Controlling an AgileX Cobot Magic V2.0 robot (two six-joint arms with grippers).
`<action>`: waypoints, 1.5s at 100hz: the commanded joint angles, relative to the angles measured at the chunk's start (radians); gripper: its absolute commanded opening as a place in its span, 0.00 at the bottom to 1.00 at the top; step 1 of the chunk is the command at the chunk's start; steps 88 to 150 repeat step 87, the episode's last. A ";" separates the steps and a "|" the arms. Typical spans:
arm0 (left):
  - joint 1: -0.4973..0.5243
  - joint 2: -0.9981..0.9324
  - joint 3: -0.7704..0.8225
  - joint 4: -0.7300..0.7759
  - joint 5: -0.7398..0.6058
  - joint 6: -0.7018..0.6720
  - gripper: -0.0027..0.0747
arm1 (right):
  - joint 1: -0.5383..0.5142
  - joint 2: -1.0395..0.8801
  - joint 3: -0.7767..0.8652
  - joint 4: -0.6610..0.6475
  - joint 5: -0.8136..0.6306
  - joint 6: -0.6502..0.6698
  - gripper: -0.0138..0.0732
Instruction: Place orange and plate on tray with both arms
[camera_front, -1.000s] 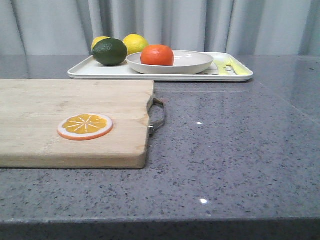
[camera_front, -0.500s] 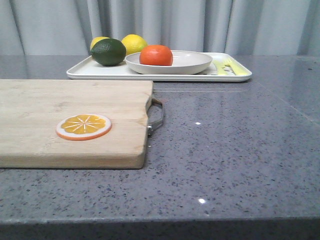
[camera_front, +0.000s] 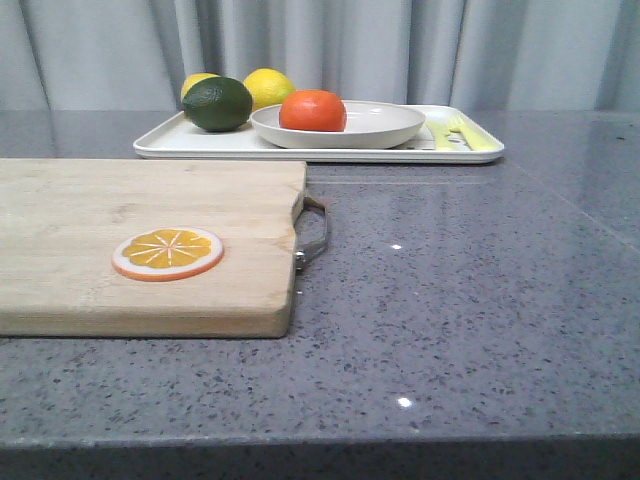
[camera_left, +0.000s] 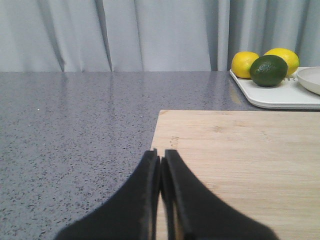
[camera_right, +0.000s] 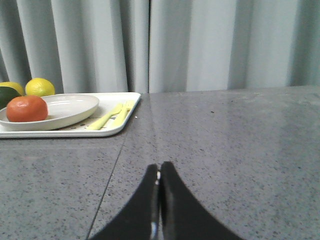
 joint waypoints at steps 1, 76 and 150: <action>0.000 -0.034 0.008 -0.003 -0.068 0.000 0.01 | -0.025 -0.014 -0.021 -0.013 -0.038 0.007 0.08; 0.000 -0.034 0.008 -0.003 -0.068 0.000 0.01 | -0.039 -0.014 -0.020 0.011 0.049 0.003 0.08; 0.000 -0.034 0.008 -0.003 -0.068 0.000 0.01 | -0.039 -0.014 -0.020 0.011 0.049 0.003 0.08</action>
